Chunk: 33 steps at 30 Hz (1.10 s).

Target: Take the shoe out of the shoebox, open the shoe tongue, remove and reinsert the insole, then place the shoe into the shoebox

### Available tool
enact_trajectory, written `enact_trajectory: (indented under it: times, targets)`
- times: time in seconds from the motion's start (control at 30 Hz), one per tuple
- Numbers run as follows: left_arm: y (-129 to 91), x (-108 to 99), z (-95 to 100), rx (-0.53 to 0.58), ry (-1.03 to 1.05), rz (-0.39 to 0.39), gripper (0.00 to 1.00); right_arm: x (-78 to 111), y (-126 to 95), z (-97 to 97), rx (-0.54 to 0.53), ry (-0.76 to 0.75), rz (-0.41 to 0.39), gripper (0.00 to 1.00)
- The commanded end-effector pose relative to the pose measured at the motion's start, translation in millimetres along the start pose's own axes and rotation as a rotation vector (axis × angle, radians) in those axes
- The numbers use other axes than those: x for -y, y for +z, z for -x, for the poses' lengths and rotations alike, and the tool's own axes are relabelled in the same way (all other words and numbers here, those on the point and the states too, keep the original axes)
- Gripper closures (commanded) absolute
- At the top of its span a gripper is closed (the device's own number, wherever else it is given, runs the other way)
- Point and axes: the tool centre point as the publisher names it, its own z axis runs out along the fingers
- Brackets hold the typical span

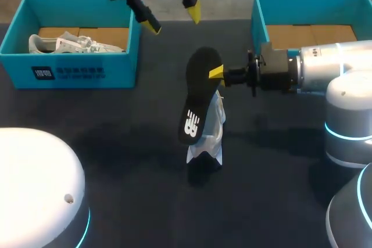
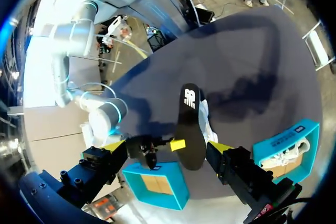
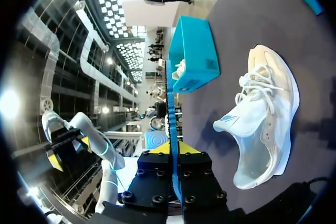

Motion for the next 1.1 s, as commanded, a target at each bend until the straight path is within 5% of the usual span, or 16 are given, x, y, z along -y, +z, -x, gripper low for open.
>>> enact_trajectory:
  times: [0.03, 0.9, 1.1]
  targets:
    - [3.2, -19.9, 9.7, -0.214, -0.011, -0.106, 0.0, -0.1, 1.6, 0.5, -0.001, 0.0, 0.002, 1.0]
    - [37.0, -27.0, 7.7, -0.379, -0.042, -0.109, 0.0, -0.1, 1.6, 0.5, -0.001, 0.0, 0.002, 1.0]
    - [42.7, -21.3, 2.2, -0.28, -0.036, -0.042, 0.0, -0.1, 1.6, 0.5, -0.001, 0.0, 0.002, 1.0]
